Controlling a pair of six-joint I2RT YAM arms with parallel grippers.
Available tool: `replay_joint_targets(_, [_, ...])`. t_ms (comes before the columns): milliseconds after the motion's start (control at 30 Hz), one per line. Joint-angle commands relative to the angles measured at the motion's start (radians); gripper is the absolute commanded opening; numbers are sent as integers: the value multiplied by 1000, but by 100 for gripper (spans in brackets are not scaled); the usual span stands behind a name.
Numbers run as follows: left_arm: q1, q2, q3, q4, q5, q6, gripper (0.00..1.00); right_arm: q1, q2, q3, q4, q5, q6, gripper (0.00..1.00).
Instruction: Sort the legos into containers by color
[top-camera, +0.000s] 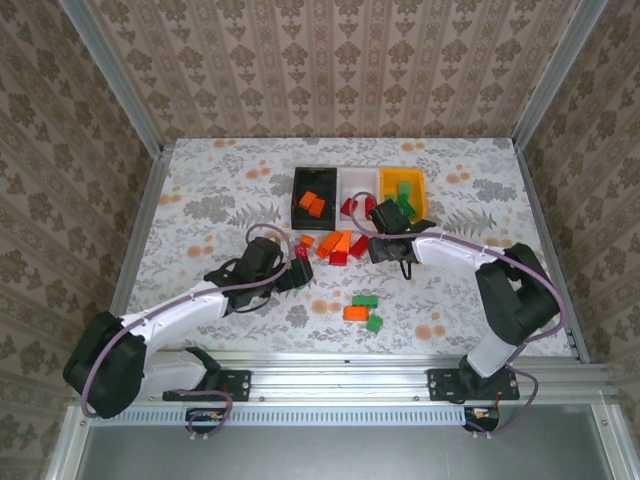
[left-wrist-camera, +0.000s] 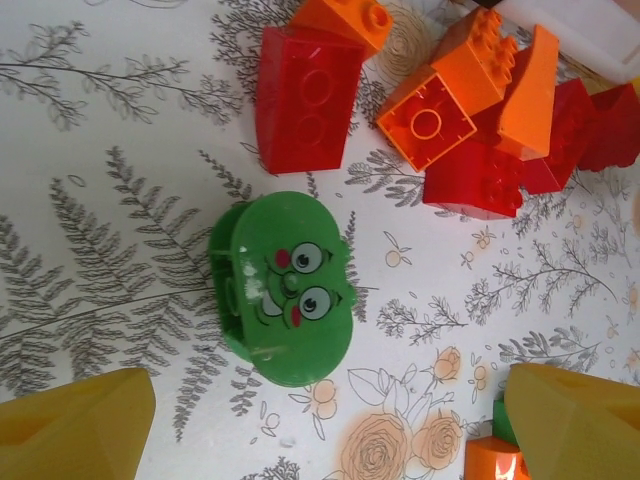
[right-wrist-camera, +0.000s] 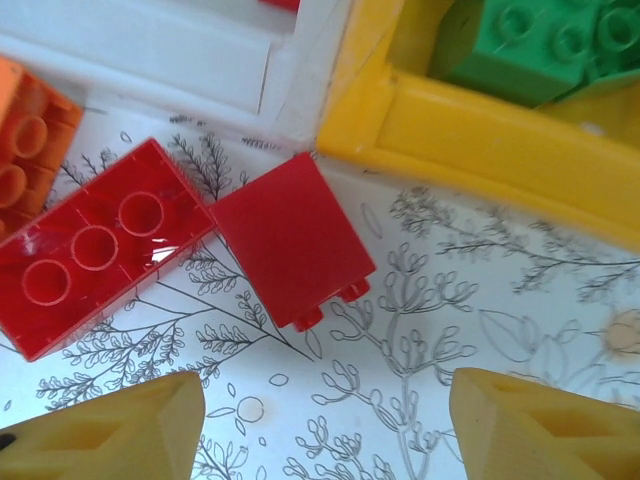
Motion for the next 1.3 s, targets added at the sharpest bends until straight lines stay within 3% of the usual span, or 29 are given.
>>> replay_joint_targets(0, [-16, 13, 27, 21, 7, 15, 93, -32, 65, 14, 45, -46, 31, 69])
replay_joint_targets(500, [-23, 6, 26, -5, -22, 19, 93, -50, 213, 170, 22, -72, -23, 63])
replay_joint_targets(633, [-21, 16, 26, -3, -20, 19, 93, -49, 212, 170, 36, -91, -35, 57])
replay_joint_targets(900, [-23, 21, 23, 1, -20, 16, 93, -30, 148, 108, 59, -78, -15, 36])
replay_joint_targets(1267, [-23, -7, 13, 1, -27, 21, 93, 74, -32, 60, -6, -40, 12, 35])
